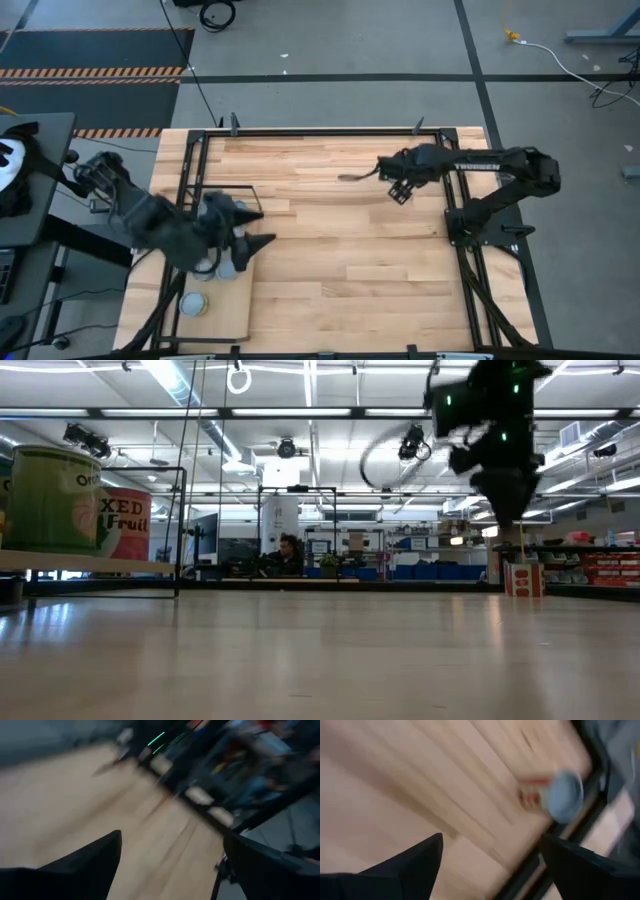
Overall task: Pick and place cans onto a shelf
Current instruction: Put the canned diced tomatoes on the shelf
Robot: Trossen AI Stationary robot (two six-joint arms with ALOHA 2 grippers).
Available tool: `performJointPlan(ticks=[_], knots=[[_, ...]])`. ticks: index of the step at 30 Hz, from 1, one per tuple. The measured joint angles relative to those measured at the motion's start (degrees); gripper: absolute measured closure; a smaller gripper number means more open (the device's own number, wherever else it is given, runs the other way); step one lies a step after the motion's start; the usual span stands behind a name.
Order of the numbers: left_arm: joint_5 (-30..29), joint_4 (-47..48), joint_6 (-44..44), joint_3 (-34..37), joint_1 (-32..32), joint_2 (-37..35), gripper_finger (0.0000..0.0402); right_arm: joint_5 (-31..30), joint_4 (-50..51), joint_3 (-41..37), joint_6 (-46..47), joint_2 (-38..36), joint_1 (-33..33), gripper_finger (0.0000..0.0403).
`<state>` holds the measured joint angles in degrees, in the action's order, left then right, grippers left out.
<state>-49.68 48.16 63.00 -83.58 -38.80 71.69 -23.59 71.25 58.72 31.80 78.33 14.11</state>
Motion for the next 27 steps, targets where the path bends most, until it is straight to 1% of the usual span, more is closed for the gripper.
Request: performJointPlan(ticks=[1,3,5,7,10,11,12,14,16,19,22,27], knots=[[0.33,-4.11,-7.34,-1.10,1.30,-0.10,0.0049,0.50,0.42,-1.24,0.75,0.08,2.48,0.0068],[1.66,-10.99,-18.45,-3.03,3.41,-0.19,0.0049,1.73,0.59,-3.26,0.76,0.09,7.09,0.0083],[3.27,-13.75,-26.15,-4.38,5.05,-0.19,0.0049,3.13,-0.58,-4.83,-0.87,0.15,11.03,0.0096],[4.18,-13.89,-30.55,-5.41,6.49,-0.17,0.0049,3.08,-2.61,-5.78,-3.10,0.15,14.32,0.0109],[4.33,-12.49,-35.37,-5.65,8.66,-0.16,0.0049,0.01,-7.26,-6.86,-8.33,0.17,18.68,0.0125],[4.34,-11.63,-36.84,-5.63,9.46,-0.12,0.0049,-0.20,-9.55,-7.01,-10.84,0.38,19.96,0.0131],[4.34,-11.30,-37.80,-5.63,10.15,-0.08,0.0049,0.08,-11.79,-7.20,-13.72,0.63,21.23,0.0138],[4.42,-10.62,-38.60,-5.63,11.88,-0.10,0.0049,2.71,-14.54,-7.41,-19.40,1.67,23.39,0.0152],[5.15,-9.70,-39.20,-5.63,13.91,-0.10,0.0049,4.65,-15.28,-7.41,-23.61,3.46,25.53,0.0167],[5.41,-8.70,-40.24,-5.63,17.32,-0.10,0.0049,4.28,-14.52,-7.44,-25.79,7.18,28.68,0.0189],[5.41,-8.81,-43.46,-5.63,20.68,-0.10,0.0049,4.05,-14.23,-7.37,-27.65,10.94,31.14,0.0211],[5.91,-8.94,-47.44,-5.63,24.55,-0.10,0.0049,0.61,-13.81,-7.04,-31.06,14.93,32.11,0.0263]])
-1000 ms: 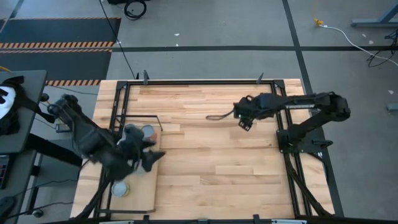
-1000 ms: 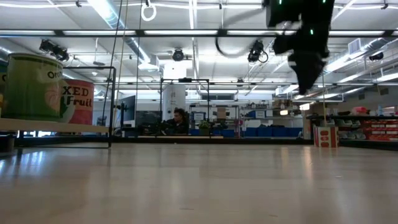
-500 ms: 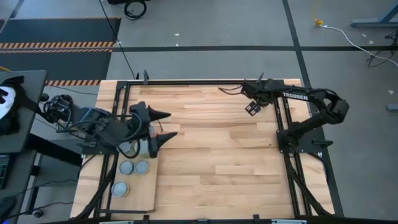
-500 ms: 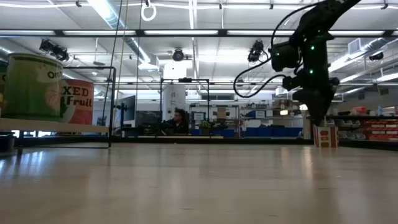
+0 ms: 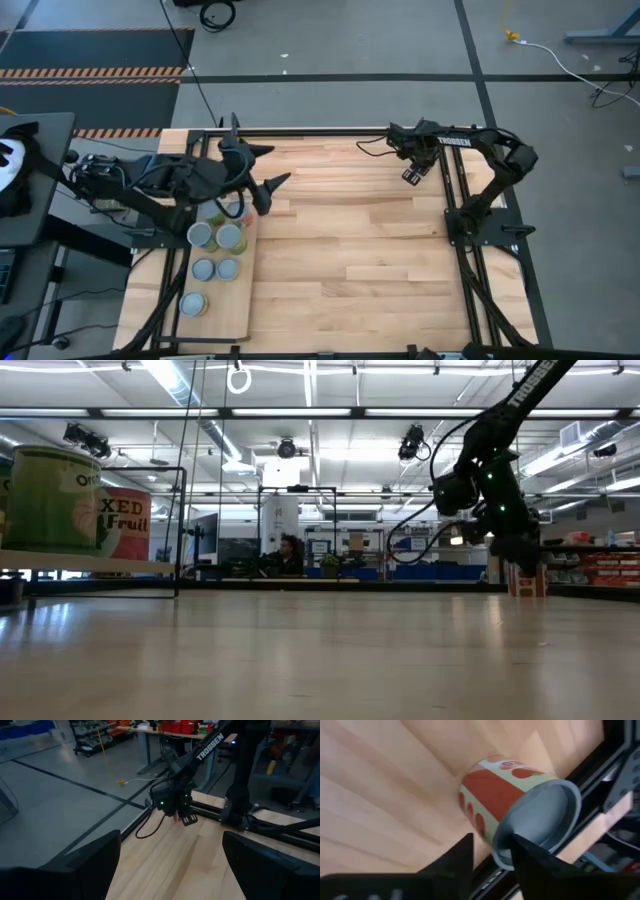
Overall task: Pick and place cans onto a shelf
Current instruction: Put the canned diced tomatoes on the shelf
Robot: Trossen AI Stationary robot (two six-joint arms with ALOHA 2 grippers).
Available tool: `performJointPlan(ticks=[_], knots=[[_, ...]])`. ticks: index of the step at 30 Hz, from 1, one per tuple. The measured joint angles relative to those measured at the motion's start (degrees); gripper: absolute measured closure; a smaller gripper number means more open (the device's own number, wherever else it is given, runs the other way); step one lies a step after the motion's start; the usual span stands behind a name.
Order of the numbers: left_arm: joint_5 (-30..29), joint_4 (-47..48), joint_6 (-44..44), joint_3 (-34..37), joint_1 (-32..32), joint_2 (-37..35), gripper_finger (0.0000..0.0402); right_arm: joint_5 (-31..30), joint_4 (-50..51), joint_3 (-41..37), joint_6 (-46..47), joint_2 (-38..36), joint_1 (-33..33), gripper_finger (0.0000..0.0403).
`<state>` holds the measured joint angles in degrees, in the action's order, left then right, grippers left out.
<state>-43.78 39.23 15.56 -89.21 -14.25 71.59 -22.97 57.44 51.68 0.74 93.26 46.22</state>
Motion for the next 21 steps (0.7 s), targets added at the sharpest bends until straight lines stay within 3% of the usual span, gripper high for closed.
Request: performJointPlan(ticks=[5,7,11,15,18,21], knots=[[1.55,-0.21,0.05,0.00,2.04,0.00,0.0049,-1.58,-0.06,-0.39,-3.17,-1.83,-3.27,0.0359],[2.00,0.13,0.19,-0.44,2.26,-0.04,0.0049,0.54,-0.42,-0.50,-4.37,-3.83,-5.59,0.0387],[7.36,1.30,2.18,-5.86,1.51,-0.35,0.0049,5.33,-1.12,-0.58,-4.59,-8.50,-11.38,0.0388],[17.84,1.72,1.62,-12.81,-2.47,-0.48,0.0049,10.44,-2.90,-0.54,-7.16,-13.06,-21.29,0.0395],[22.34,-6.24,-1.32,-14.53,-6.85,-0.48,0.0049,11.72,-3.66,0.25,-9.20,-13.91,-30.79,0.0395],[23.04,-14.16,-4.55,-14.51,-10.60,-0.38,0.0049,13.28,-3.86,3.13,-10.31,-11.17,-40.15,0.0395]])
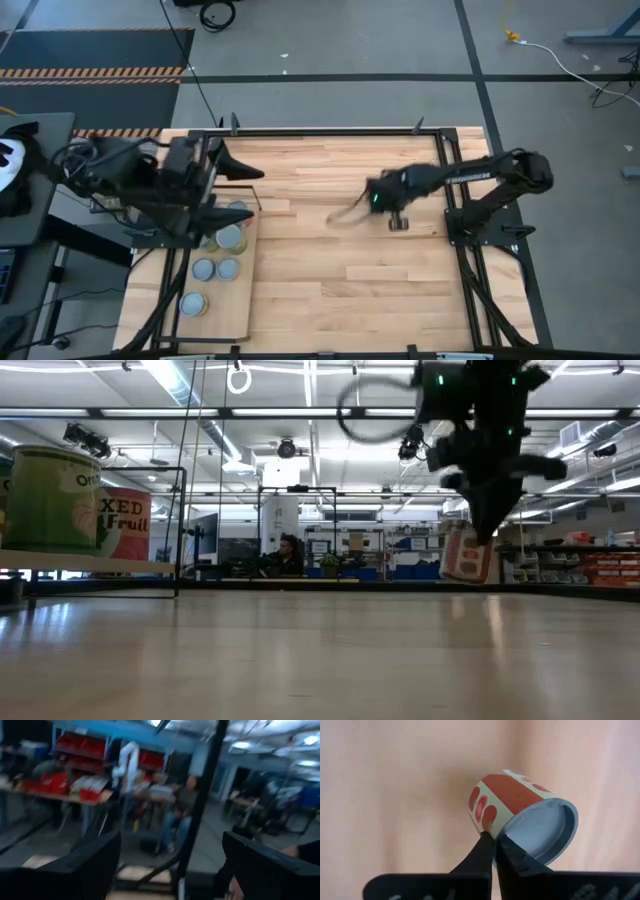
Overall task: Pick and place cans onto a shelf
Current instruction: Put the canned diced tomatoes on the shelf
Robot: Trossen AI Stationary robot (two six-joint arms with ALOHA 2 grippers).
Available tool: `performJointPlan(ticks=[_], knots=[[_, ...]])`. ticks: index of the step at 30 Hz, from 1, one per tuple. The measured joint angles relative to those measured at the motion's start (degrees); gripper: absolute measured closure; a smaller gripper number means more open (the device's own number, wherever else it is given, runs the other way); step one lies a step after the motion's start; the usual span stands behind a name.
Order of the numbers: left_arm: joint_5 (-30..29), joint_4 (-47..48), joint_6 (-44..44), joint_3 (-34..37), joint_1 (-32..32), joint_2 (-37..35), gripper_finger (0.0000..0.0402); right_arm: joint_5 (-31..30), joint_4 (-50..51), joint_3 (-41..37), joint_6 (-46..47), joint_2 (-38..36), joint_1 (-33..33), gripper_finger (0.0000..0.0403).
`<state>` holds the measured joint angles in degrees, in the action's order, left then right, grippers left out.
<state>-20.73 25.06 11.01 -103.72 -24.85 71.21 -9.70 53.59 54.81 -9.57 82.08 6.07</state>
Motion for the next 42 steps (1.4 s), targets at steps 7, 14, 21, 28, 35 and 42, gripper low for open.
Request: performJointPlan(ticks=[7,14,21,28,35,42], knots=[[-4.37,7.02,9.05,0.13,-5.56,1.84,0.0049,-0.53,2.13,19.02,-5.19,13.26,-18.86,0.0395],[-5.37,8.83,14.75,0.09,-10.14,4.49,0.0049,-0.88,2.12,34.15,-23.05,25.32,-28.56,0.0384],[-5.73,16.51,16.96,0.10,-10.52,7.56,0.0049,0.77,3.00,36.80,-28.34,32.64,-29.95,0.0378],[-6.61,23.31,18.22,0.11,-9.08,10.41,0.0049,0.43,0.96,36.80,-25.46,33.95,-29.97,0.0336],[-6.66,27.19,20.02,0.09,-6.41,10.10,0.0049,-12.95,9.03,40.36,-14.39,28.30,-31.18,0.0237],[-8.02,47.40,27.20,0.13,-7.38,15.93,0.0049,-6.94,22.96,43.69,10.32,16.57,-31.30,0.0203]])
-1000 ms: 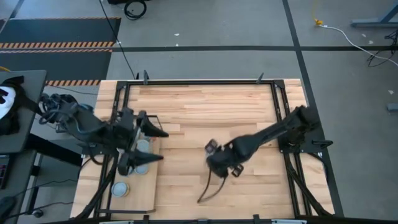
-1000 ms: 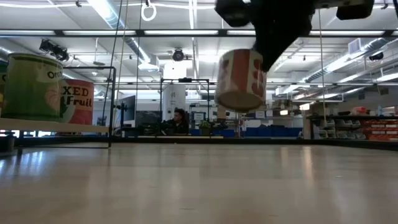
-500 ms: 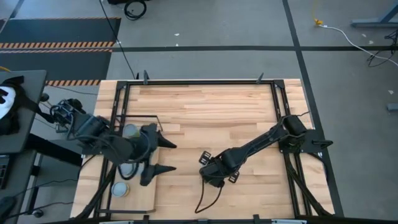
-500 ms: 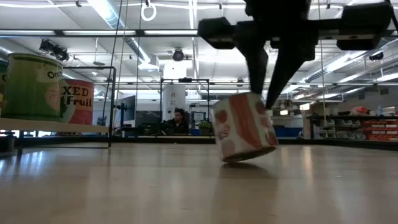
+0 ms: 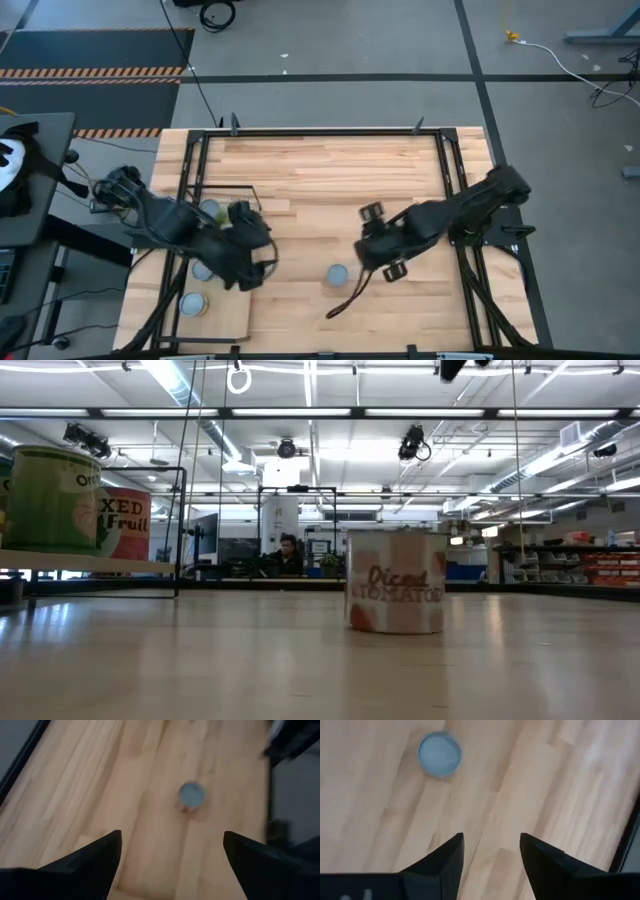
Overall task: Pick and place cans onto a shelf
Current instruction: Put the canned diced tomatoes on the shelf
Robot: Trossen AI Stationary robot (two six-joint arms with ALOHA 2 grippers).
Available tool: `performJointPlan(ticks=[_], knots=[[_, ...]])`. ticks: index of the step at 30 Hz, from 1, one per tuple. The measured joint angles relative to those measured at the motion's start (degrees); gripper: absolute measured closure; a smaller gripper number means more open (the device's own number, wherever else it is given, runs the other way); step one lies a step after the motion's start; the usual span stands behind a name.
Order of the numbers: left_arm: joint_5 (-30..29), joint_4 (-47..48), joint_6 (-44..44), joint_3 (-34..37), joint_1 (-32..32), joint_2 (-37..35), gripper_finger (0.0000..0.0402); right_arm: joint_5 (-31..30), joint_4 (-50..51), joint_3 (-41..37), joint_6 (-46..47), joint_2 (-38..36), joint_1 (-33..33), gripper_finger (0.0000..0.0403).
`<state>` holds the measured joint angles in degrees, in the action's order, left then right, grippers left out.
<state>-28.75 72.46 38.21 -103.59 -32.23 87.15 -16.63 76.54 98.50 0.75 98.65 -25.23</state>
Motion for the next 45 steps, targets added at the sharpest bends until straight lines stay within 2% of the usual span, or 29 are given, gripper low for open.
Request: performJointPlan(ticks=[3,7,10,13,17,22,24,27,29,31,33,37,40,42,45], knots=[[1.02,1.54,0.03,-0.04,1.99,4.12,0.0049,-2.52,-0.17,-0.02,5.78,-5.11,0.14,0.0203],[3.90,-2.89,-5.56,-0.02,4.39,10.78,0.0049,-6.90,-2.30,-0.02,16.43,-11.12,1.16,0.0202],[6.11,-7.21,-6.92,0.72,5.59,14.36,0.0049,-7.34,-4.97,-0.02,22.93,-15.29,2.05,0.0192],[9.54,-18.02,-5.72,7.21,6.85,14.43,0.0052,-6.20,-7.42,-0.02,25.71,-18.55,2.27,0.0173],[9.37,-30.96,-2.65,18.78,7.10,10.33,0.0056,-2.59,-7.75,-0.02,26.07,-20.92,2.34,0.0139],[10.07,-30.60,2.70,33.25,6.97,9.90,0.0056,0.27,-6.95,-0.05,23.42,-21.49,2.38,0.0110],[12.30,-34.29,4.92,37.63,6.73,9.62,0.0056,0.36,-6.55,-0.07,22.57,-21.27,2.38,0.0107],[13.57,-44.05,3.77,43.10,6.56,9.78,0.0056,1.67,-5.31,-0.07,20.82,-20.29,2.49,0.0105],[13.75,-50.60,7.72,44.50,6.65,9.74,0.0056,2.96,-4.70,-0.07,19.78,-19.55,2.74,0.0107],[14.03,-54.77,7.82,44.87,7.10,9.70,0.0056,3.40,-3.80,-0.11,19.56,-18.89,2.99,0.0107],[13.22,-57.89,3.20,44.85,7.34,9.70,0.0056,3.29,-3.59,-0.13,18.68,-18.18,3.16,0.0107],[6.12,-64.55,-8.48,44.65,7.71,9.69,0.0056,2.23,-3.63,-0.12,17.37,-17.50,3.91,0.0107],[9.85,-66.52,-9.53,44.57,10.45,9.70,0.0056,1.55,-3.13,-0.12,21.25,-17.18,4.62,0.0107],[13.68,-65.54,-8.50,44.57,12.42,9.98,0.0056,2.16,-2.76,-0.13,23.10,-17.16,4.83,0.0107],[16.34,-62.83,-9.87,44.09,13.65,10.06,0.0056,2.64,-2.75,-0.13,23.34,-17.16,4.74,0.0107]])
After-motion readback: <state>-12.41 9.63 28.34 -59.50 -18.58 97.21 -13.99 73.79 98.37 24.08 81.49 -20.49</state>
